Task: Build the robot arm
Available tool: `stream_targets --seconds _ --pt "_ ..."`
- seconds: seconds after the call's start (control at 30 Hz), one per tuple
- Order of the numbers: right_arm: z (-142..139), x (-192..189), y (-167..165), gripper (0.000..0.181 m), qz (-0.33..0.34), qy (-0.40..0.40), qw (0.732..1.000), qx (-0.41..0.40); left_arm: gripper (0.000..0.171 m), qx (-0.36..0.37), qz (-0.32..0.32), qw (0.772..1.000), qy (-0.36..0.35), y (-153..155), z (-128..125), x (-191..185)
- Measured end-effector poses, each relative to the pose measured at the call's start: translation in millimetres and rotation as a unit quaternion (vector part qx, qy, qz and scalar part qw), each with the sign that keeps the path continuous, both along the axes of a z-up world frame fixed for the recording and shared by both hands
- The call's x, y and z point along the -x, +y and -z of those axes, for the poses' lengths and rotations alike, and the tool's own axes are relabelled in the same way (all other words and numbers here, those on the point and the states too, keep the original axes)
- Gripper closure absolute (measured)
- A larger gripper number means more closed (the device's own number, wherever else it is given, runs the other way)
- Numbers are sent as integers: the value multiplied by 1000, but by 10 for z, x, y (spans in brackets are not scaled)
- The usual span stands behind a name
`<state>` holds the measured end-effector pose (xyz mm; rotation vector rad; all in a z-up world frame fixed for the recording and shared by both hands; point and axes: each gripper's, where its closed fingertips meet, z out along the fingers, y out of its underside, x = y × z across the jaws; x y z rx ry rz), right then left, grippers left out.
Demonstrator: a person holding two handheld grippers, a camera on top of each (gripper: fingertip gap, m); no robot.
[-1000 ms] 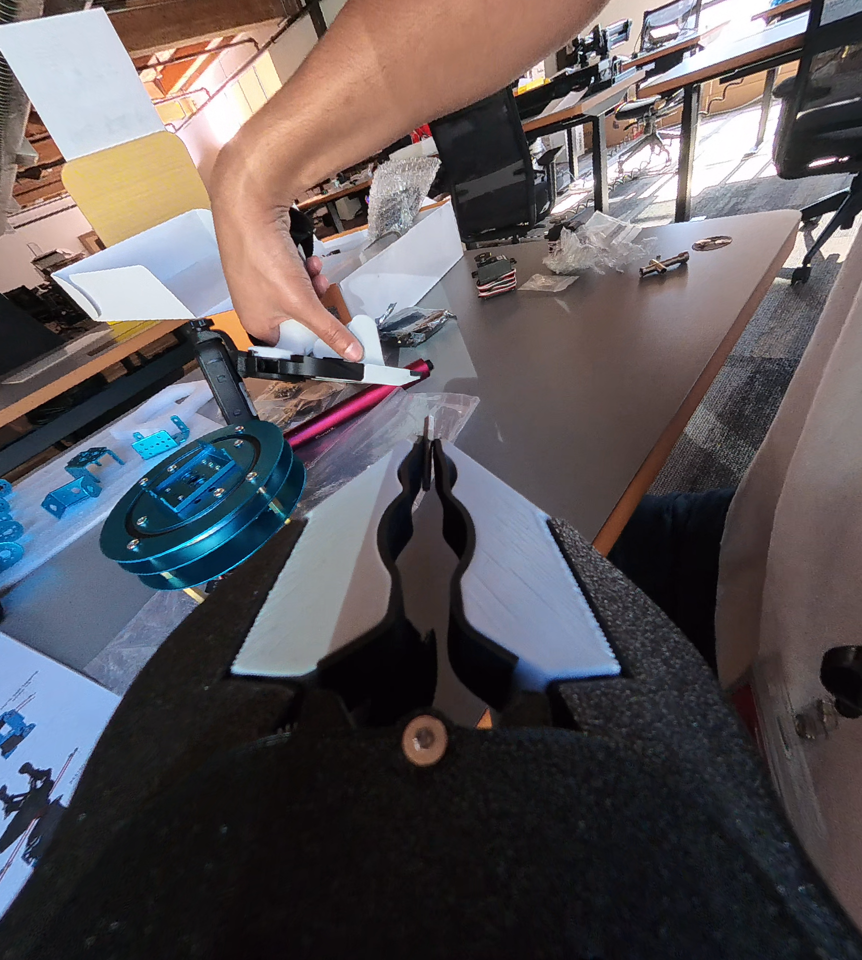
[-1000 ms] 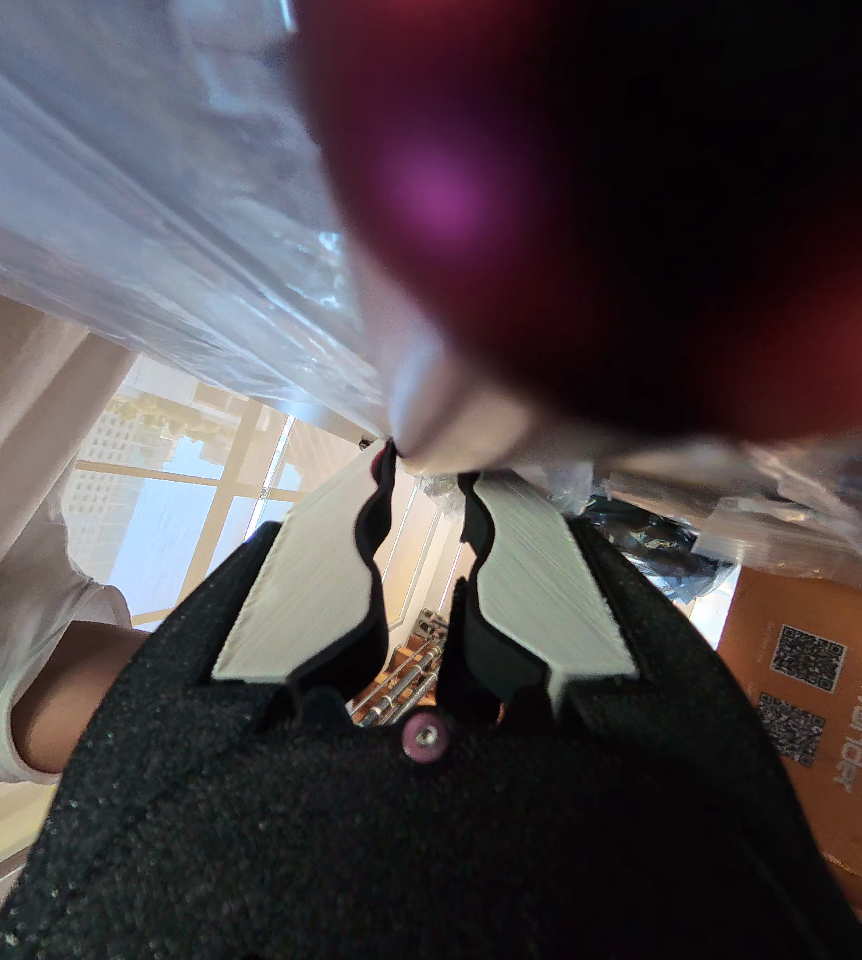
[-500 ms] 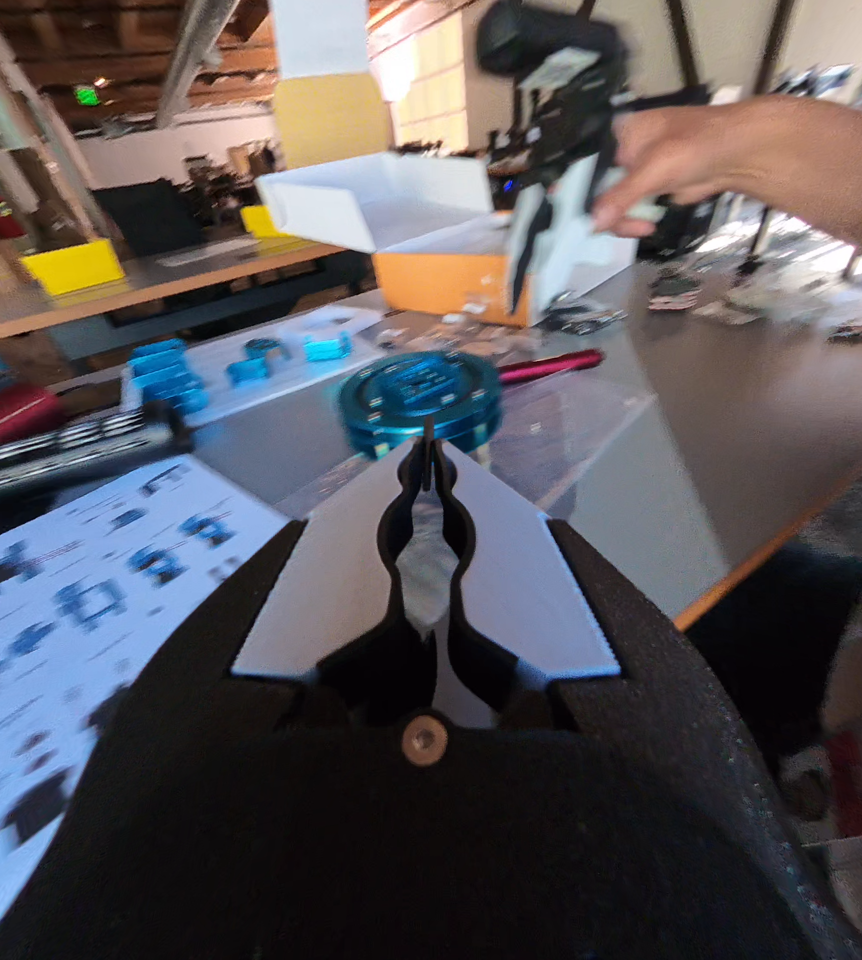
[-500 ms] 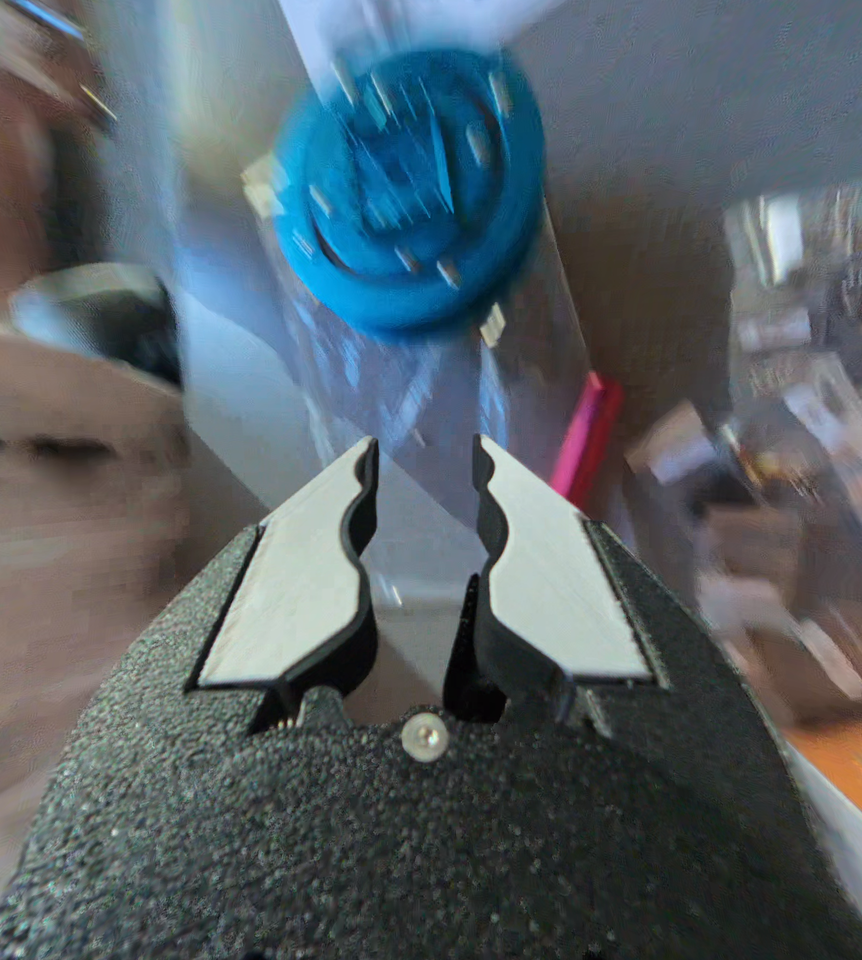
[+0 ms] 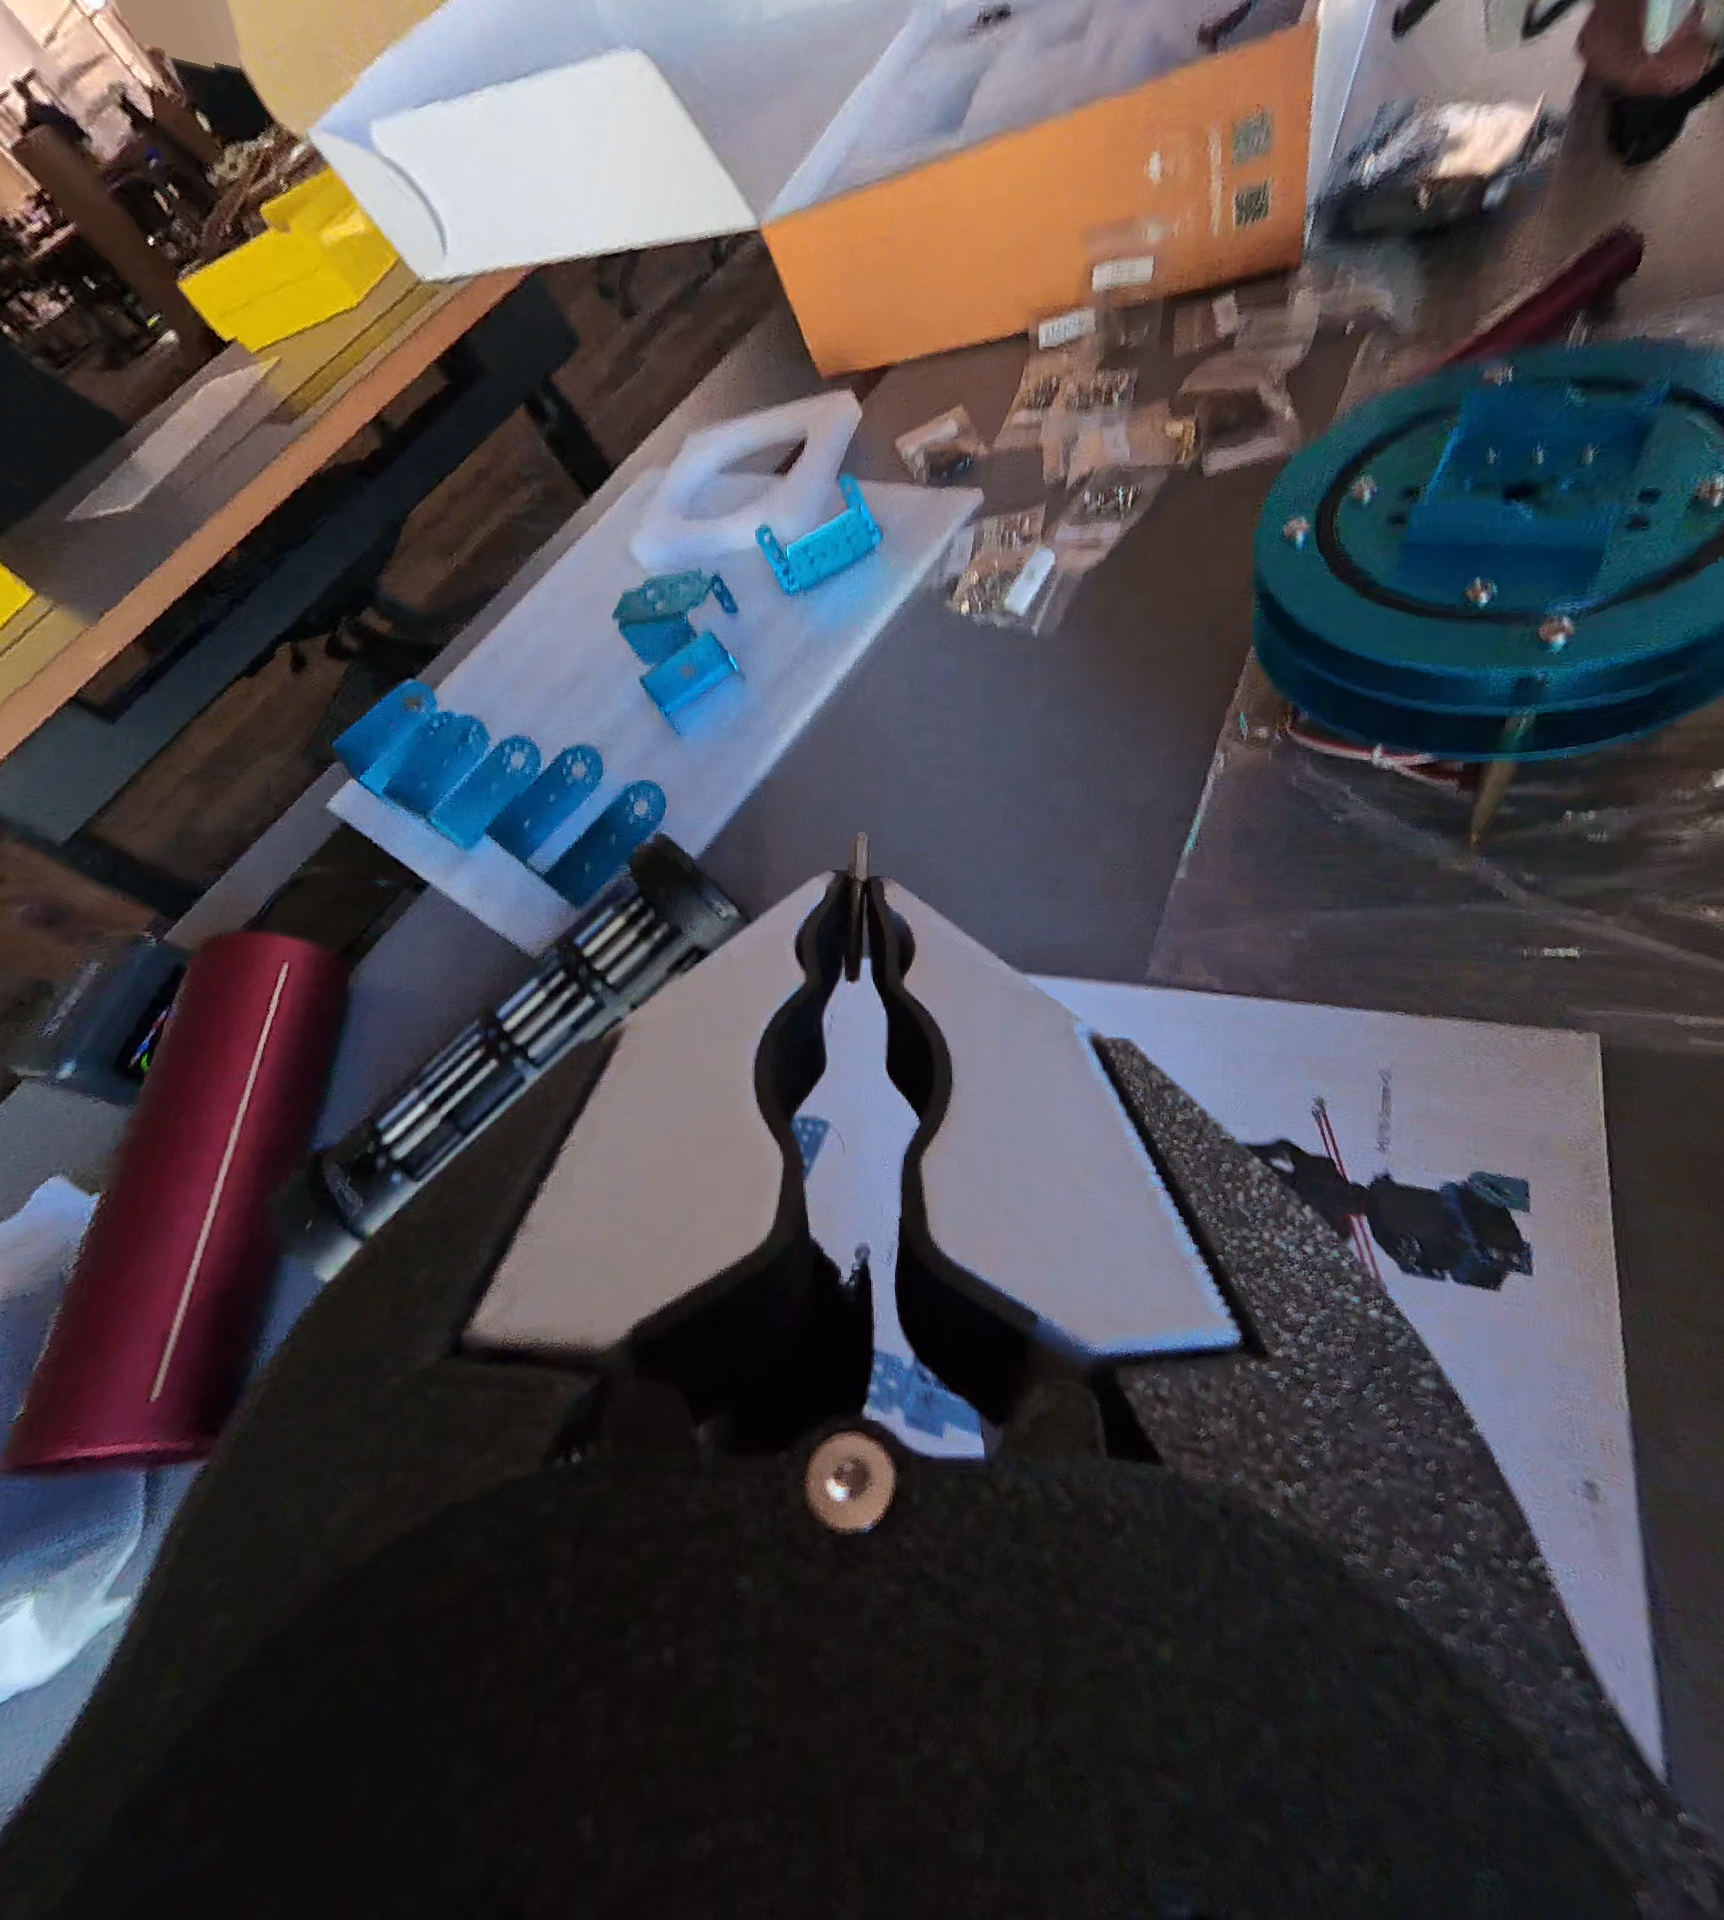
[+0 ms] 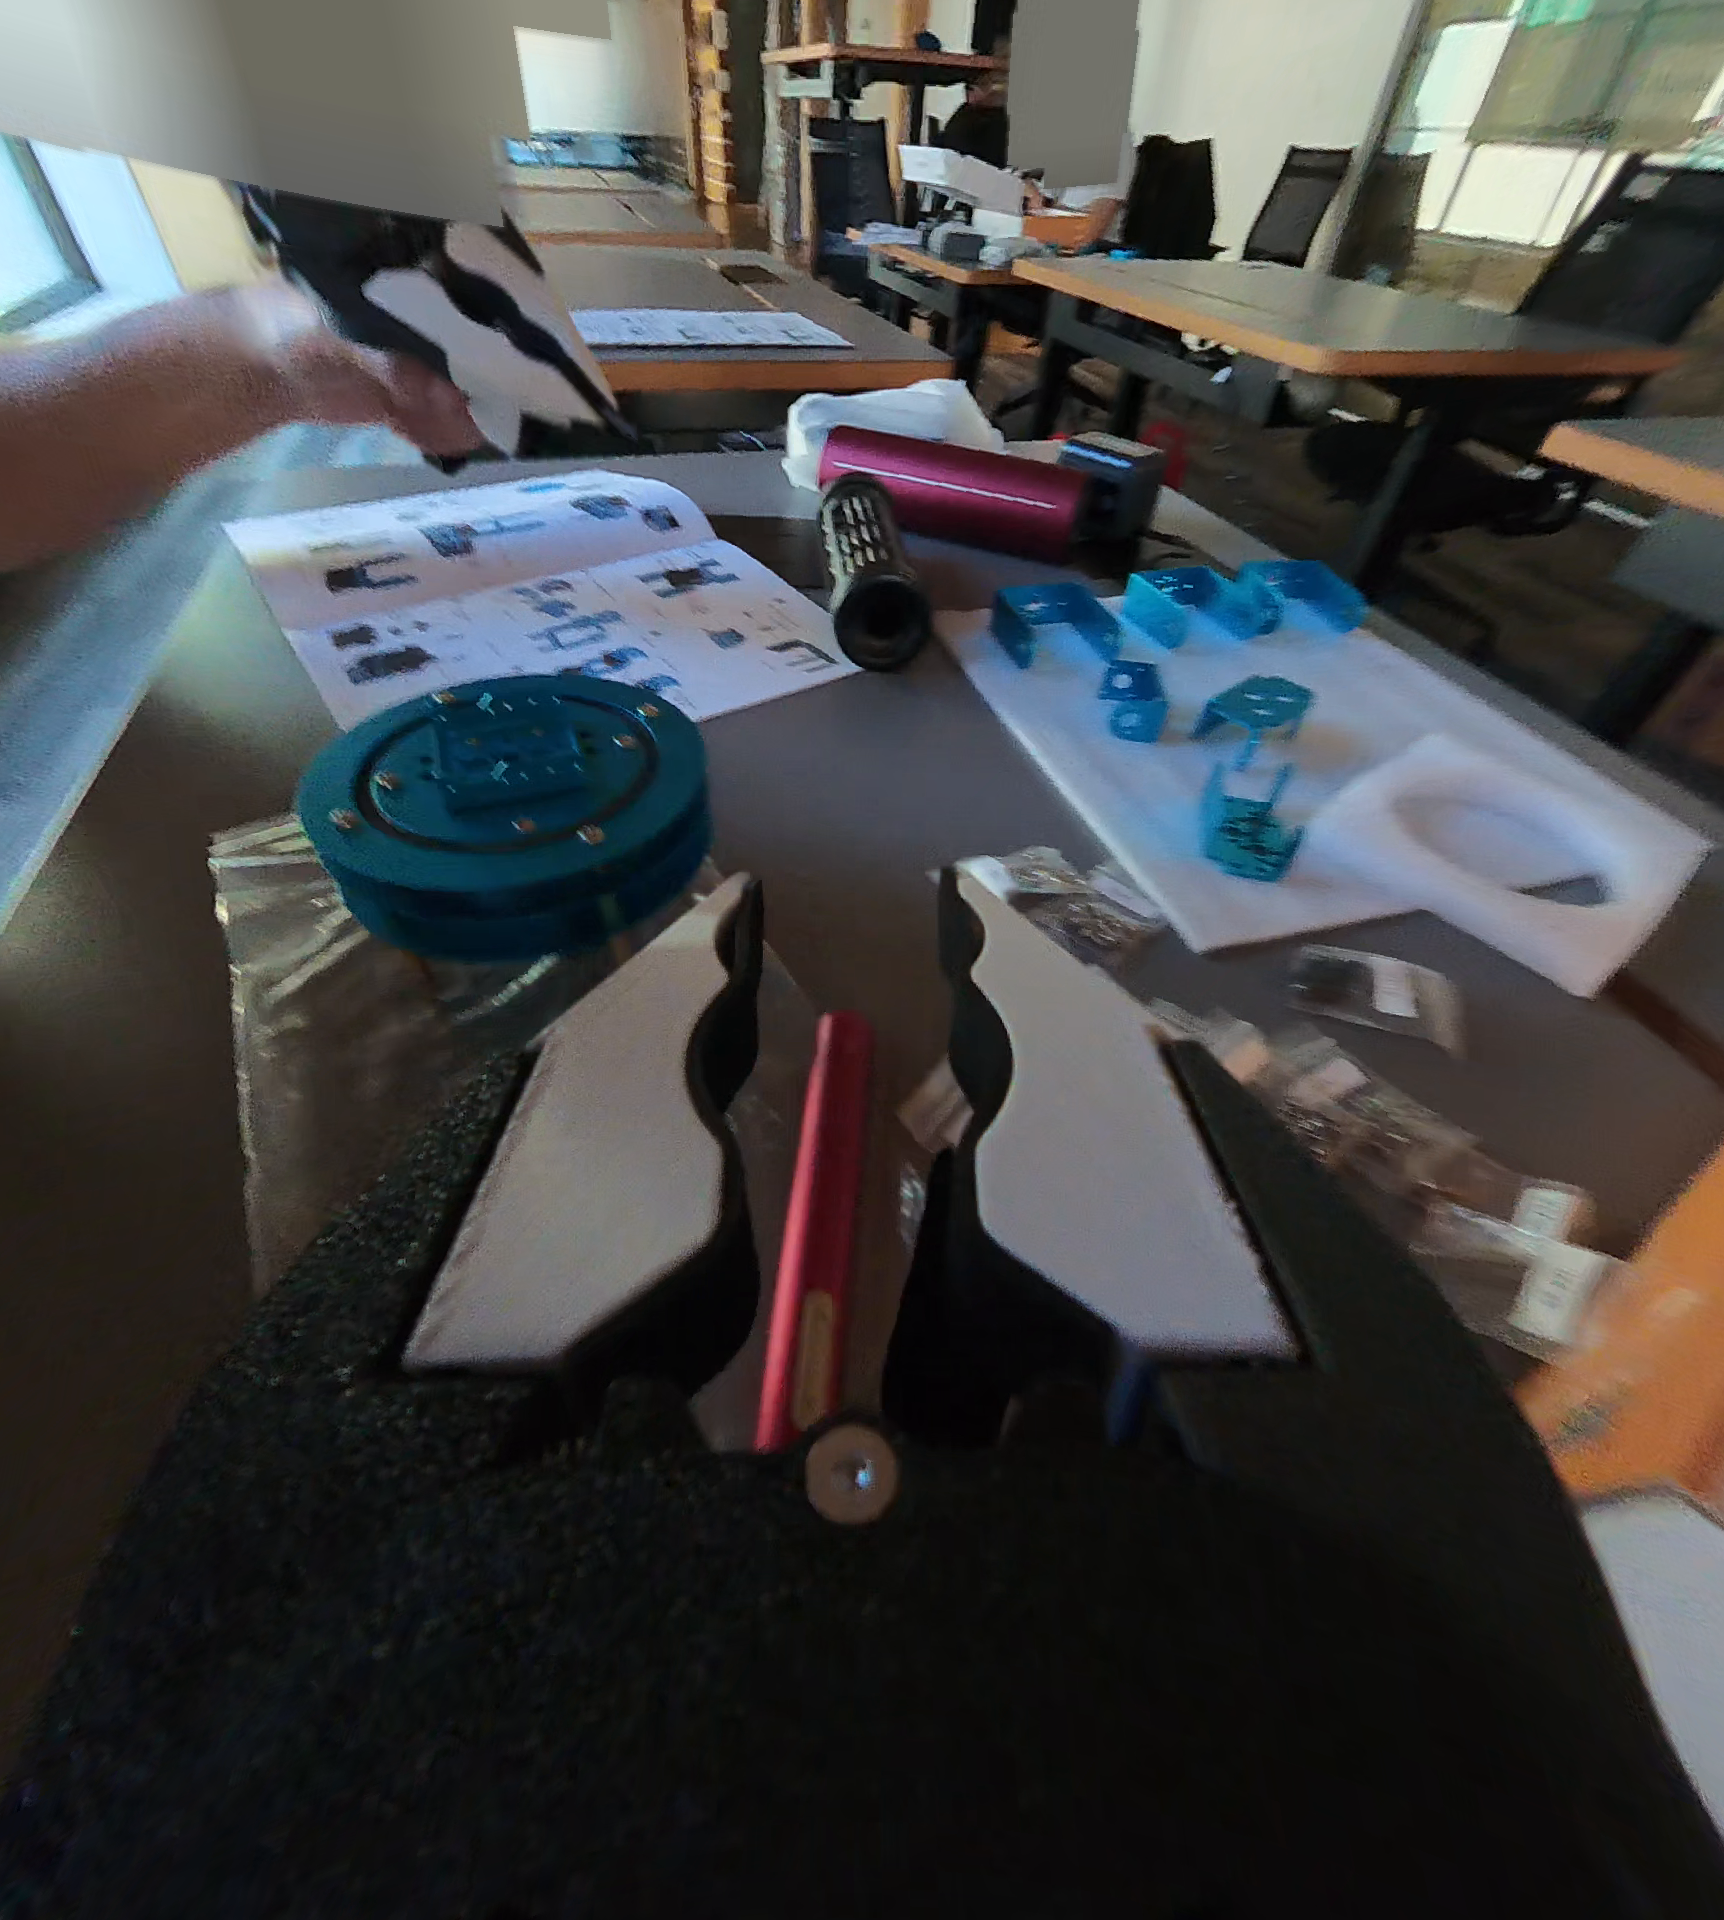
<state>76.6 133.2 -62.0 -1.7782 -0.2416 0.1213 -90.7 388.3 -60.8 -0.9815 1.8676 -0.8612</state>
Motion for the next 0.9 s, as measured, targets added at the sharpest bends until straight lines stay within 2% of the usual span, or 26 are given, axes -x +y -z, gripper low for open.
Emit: stream_targets --seconds 0.13,0.3,0.4,0.5,0.6,0.7,0.8,0.9 --pt "100 -218 -191 156 38 -88 995 16 169 70 -7 998 -2 56 -71 -60" --pt "52 -170 -251 149 30 -110 993 31 169 213 -38 976 -7 -128 -267 60" --pt "13 -33 -302 147 22 -142 989 32 169 265 -79 960 41 -200 -128 177" --pt "66 26 -323 148 19 -145 988 48 169 257 -106 958 74 -200 26 352" --pt "113 114 -269 148 26 -109 992 65 169 257 -58 962 76 -352 49 538" --pt "309 672 -219 147 -25 -28 988 148 169 271 -3 959 78 -568 114 673" --pt "597 1082 -216 158 -8 4 984 180 169 296 39 950 92 -777 219 750" --pt "934 1058 -264 160 62 19 973 223 169 330 69 935 109 -929 264 749"
